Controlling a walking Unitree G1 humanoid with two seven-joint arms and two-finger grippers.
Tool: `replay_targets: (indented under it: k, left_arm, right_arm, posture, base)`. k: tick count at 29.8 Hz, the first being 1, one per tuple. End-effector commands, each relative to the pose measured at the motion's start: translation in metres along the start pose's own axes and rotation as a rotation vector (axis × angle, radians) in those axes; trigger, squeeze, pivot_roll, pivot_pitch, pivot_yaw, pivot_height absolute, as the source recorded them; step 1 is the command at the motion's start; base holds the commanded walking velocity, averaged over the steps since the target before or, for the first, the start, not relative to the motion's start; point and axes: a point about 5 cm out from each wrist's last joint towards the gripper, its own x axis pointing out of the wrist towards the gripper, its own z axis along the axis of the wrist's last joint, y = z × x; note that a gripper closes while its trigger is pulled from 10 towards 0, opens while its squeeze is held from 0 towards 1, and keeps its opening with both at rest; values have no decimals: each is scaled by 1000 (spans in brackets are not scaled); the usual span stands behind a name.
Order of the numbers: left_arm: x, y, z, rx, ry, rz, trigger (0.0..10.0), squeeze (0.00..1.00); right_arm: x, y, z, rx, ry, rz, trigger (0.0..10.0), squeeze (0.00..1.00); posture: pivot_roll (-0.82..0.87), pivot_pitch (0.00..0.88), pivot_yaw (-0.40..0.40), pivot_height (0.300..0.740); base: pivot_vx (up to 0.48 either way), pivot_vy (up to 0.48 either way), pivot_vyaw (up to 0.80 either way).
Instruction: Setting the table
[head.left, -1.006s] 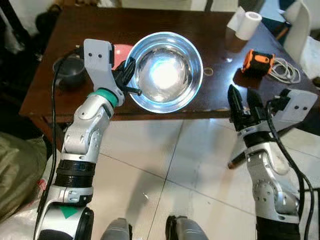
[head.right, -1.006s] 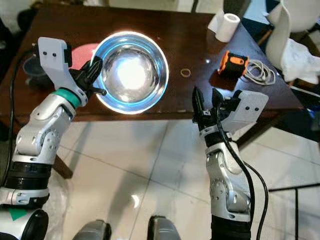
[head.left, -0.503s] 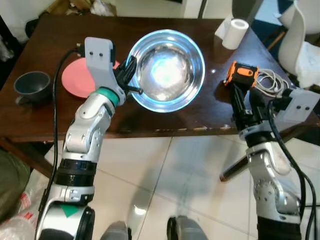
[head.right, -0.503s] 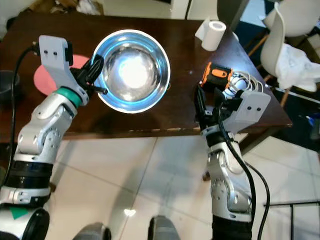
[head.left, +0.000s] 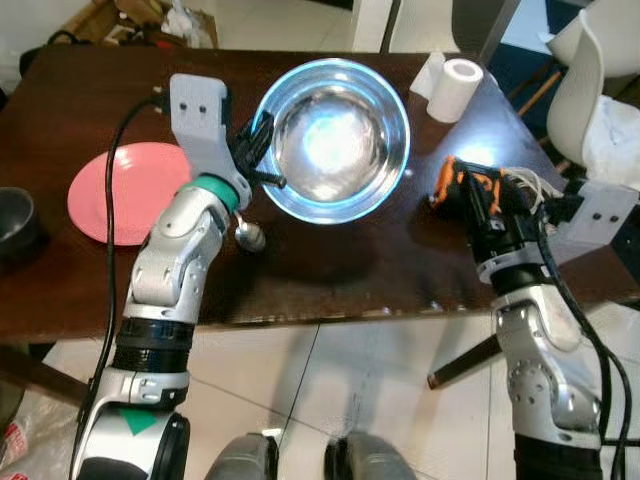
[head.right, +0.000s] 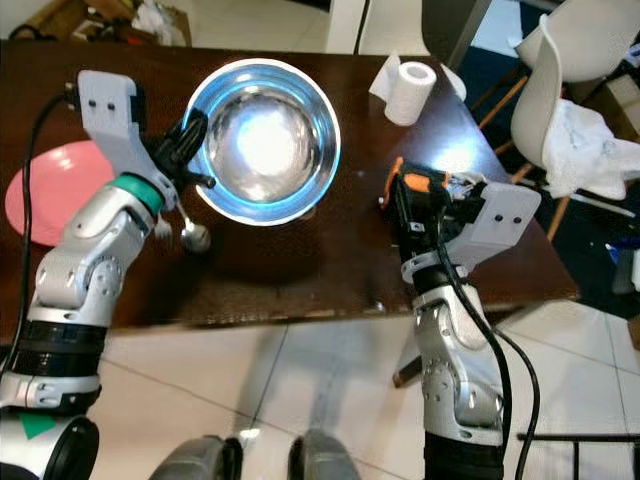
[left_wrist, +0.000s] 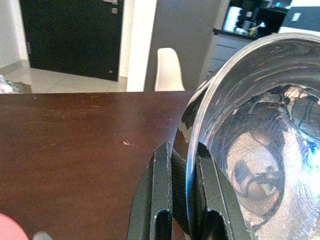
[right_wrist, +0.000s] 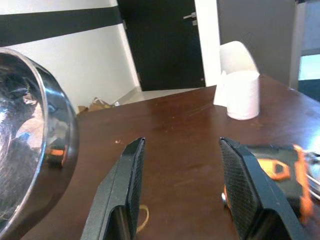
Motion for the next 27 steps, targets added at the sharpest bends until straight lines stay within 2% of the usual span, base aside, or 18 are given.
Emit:
replay_targets:
  k: [1,5,10,19,20,24,27]
  left_arm:
    - [1,-5,1,4,-11,-16,10000,0]
    - [1,-6,1,-1,-11,-20,10000,0]
    - [0,-6,0,-7,8,-21,10000,0]
    - [-4,3,-2,33,44,-6,10000,0]
    - [-6,3,-4,88,85,-34,10000,0]
    - [-6,1,-7,77,127,-74,10000,0]
    - [1,-5,-15,48,217,-116,10000,0]
  right_arm:
    - [-2,-4,1,-8,2,-16,10000,0]
    - [-2,-5,1,-9,2,-16,10000,0]
    - [-2,-4,1,-10,2,-14,10000,0]
    - [-5,-1,2,-20,10,17,10000,0]
    - [-5,-1,3,-33,7,22,10000,0]
    - [-4,-1,4,-35,2,17,10000,0]
    - [-4,1,5,-34,-6,12,10000,0]
  posture:
    - [60,14,7,740]
    - [60,14,6,740]
    - [60,14,7,740]
    - [66,22,13,740]
    - [68,26,15,740]
    - [71,30,18,740]
    - [73,48,32,740]
  base:
    - [480,0,0]
    - [423,0,0]
    - [0,0,0]
    - [0,0,0]
    - [0,0,0]
    - [0,0,0]
    - [0,0,0]
